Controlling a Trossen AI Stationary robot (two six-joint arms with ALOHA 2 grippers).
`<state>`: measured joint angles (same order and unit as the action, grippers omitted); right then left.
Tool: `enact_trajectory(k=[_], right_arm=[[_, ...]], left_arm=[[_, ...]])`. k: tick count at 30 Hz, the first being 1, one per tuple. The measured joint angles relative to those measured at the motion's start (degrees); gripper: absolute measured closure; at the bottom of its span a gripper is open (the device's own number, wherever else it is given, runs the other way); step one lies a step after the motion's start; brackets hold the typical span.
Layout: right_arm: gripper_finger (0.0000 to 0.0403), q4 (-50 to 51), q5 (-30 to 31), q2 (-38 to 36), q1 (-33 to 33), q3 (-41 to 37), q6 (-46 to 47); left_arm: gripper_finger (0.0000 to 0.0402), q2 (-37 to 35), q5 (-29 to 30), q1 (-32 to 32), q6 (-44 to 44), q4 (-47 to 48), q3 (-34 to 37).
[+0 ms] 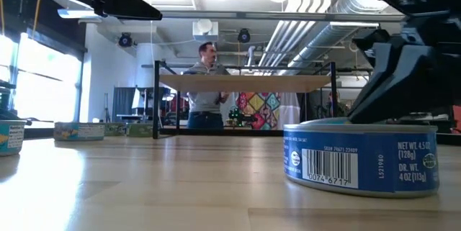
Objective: Stack canned seafood by type on shelf
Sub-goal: Put the yellow-blue tuna can on the shelf
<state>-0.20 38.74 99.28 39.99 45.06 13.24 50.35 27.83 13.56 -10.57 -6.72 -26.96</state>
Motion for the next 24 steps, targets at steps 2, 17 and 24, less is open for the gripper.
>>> enact_trajectory(k=[2, 17, 24], right_arm=[[0.0403, -1.9, 0.0, -0.1, -0.5, 0.1, -1.9], [0.0403, -13.1, -3.0, -0.2, -6.7, 0.2, -14.6], [0.0403, -20.3, -3.0, -0.2, -8.3, 0.2, -22.4]], left_arm=[[0.0296, 0.0, 0.0, 0.0, 0.0, 0.0, 0.0], [0.0296, 0.0, -0.2, 0.0, 0.0, 0.0, 0.0], [0.0296, 0.0, -0.2, 0.0, 0.0, 0.0, 0.0]])
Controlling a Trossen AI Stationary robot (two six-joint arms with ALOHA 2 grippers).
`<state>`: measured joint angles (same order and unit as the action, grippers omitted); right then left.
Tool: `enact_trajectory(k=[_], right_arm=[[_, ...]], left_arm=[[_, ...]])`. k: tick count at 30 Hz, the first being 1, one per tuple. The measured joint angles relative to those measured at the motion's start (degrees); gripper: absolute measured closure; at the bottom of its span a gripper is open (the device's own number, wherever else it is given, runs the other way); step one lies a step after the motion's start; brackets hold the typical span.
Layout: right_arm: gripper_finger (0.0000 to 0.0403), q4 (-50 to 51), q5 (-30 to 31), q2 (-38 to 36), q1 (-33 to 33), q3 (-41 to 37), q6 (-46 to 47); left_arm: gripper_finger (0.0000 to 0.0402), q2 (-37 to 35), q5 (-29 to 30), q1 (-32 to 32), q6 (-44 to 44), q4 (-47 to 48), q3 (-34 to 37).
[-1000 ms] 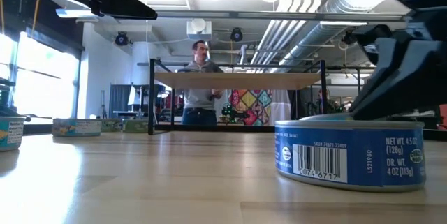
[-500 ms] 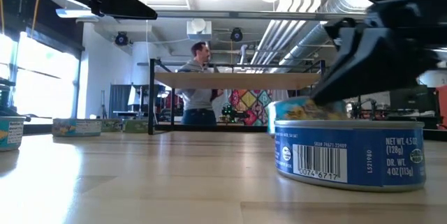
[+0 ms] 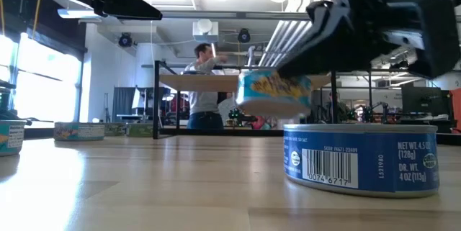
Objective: Stack canned seafood by type on shelf
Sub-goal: Put the yellow-blue tuna can on the shelf
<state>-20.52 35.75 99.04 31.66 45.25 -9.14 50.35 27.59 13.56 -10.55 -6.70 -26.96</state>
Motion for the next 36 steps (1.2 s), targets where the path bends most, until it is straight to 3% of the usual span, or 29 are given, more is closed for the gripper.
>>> enact_trajectory(k=[7, 12, 15, 21, 25, 36], right_arm=[[0.0403, -5.7, 0.6, 0.0, -1.7, 0.1, -8.0], [0.0403, -5.0, 1.1, 0.0, -4.7, 4.5, -16.2], [0.0403, -0.5, 1.1, -0.2, -7.3, 8.8, -20.7], [0.0403, 18.9, 0.6, -2.7, -14.4, 18.5, -26.8], [0.0403, 24.9, -4.0, -5.6, -21.4, 21.6, -30.0], [0.0403, 24.5, -22.0, -7.0, -44.1, 22.3, -33.2]], left_arm=[[0.0296, 0.0, 0.0, 0.0, 0.0, 0.0, 0.0], [0.0296, 0.0, 0.0, 0.0, 0.0, 0.0, 0.0], [0.0296, 0.0, 0.0, 0.0, 0.0, 0.0, 0.0], [0.0296, 0.0, 0.0, 0.2, 0.0, 0.5, 0.0], [0.0296, 0.0, 0.0, 0.5, 0.5, 1.2, 0.0], [0.0296, 0.0, 0.0, 1.6, 0.4, 1.2, 0.0]])
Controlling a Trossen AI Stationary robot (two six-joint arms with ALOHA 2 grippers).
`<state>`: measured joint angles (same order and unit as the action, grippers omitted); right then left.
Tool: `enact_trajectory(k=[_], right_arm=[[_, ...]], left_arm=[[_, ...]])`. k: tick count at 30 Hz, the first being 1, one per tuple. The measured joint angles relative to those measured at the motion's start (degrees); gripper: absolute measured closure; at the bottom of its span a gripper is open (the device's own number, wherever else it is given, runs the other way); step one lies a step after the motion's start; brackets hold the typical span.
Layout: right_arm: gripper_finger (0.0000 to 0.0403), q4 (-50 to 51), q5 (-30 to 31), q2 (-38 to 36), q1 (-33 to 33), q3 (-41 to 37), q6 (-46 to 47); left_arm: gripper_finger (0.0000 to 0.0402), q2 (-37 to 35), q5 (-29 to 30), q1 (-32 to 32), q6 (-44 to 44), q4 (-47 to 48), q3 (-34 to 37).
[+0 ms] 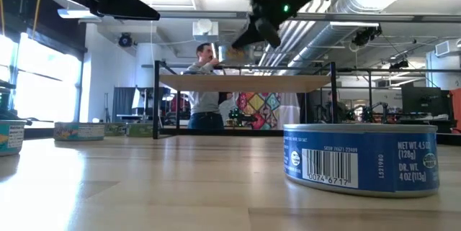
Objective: Stack canned seafood by type on shelf
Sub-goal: Put the yellow-blue tuna can on the shelf
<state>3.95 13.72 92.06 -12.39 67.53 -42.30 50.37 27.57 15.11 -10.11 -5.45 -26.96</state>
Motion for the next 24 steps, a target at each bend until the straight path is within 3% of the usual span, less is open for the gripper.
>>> enact_trajectory(k=[8, 17, 24], right_arm=[[0.0403, -3.3, -8.2, 2.4, -10.1, 0.0, 0.4], [0.0403, -4.4, -13.3, 2.9, -13.9, 0.0, 1.8], [0.0403, -6.4, -13.3, 5.6, -15.9, 0.0, 2.8]], left_arm=[[0.0296, 0.0, 0.0, 0.0, 0.0, -0.2, 0.0], [0.0296, 0.0, 0.2, -0.1, 0.0, -0.5, 0.0], [0.0296, 0.0, 0.3, -0.1, 0.0, -0.9, 0.0]])
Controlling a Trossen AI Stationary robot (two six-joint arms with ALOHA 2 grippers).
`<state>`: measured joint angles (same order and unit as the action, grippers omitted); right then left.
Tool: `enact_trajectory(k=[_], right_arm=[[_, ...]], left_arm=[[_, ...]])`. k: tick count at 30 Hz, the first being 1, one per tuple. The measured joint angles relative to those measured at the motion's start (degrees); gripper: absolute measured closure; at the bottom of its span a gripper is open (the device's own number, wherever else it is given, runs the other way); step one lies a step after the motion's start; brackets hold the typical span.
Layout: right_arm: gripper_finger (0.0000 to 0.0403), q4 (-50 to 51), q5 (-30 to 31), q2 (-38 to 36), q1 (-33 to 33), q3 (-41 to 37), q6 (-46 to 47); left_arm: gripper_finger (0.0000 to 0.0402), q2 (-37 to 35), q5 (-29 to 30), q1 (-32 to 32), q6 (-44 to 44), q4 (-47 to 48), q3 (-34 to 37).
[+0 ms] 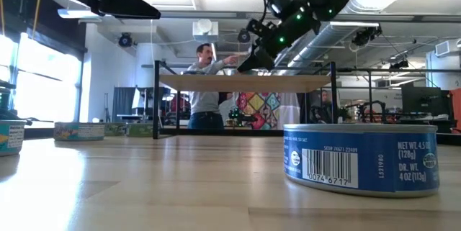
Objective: Stack canned seafood by type on shelf
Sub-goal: Put the yellow-blue tuna can on the shelf, then put the green tuna can on the shelf
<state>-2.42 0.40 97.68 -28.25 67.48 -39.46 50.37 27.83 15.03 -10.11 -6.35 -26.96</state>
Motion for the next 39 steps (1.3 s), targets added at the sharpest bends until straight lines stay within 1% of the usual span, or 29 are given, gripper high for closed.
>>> enact_trajectory(k=[6, 10, 14, 21, 24, 31, 33, 36, 39], right_arm=[[0.0401, -0.3, 0.1, 0.5, -0.7, 0.0, 0.5], [0.0388, -0.5, 0.2, 0.5, -0.6, 0.0, 0.5], [0.0358, -0.8, 0.6, 0.5, -0.2, 0.0, 0.5], [0.0293, -2.0, 7.5, 0.5, -0.2, 0.0, 1.0], [0.0278, -2.0, 8.2, 0.4, 0.2, 0.0, 0.7], [0.0273, -2.1, 8.2, -2.2, 3.3, 0.0, 0.5], [0.0273, -1.5, 9.3, -3.7, 4.4, 0.0, 1.3], [0.0273, 1.0, 12.0, -6.9, 6.4, 0.0, 5.3], [0.0273, 8.0, 12.7, -11.0, 8.9, 0.0, 12.5]], left_arm=[[0.0296, 0.0, 0.0, 0.0, 0.0, 0.1, 0.0], [0.0296, 0.0, 0.0, 0.0, 0.0, 0.1, 0.0], [0.0296, 0.0, 0.0, 0.0, 0.5, 0.1, 0.0], [0.0296, 0.0, 0.0, 0.0, 0.5, 0.4, 0.0], [0.0296, 0.0, 0.0, 0.0, 0.6, 0.4, 0.0], [0.0296, 0.0, 0.0, 0.0, 0.7, 0.5, 0.0], [0.0296, 0.0, 0.0, 0.0, 0.9, 0.6, 0.0], [0.0296, 0.0, 0.0, 0.0, 1.3, 1.0, 0.0], [0.0296, 0.0, 0.0, 0.1, 2.2, 2.2, 0.0]])
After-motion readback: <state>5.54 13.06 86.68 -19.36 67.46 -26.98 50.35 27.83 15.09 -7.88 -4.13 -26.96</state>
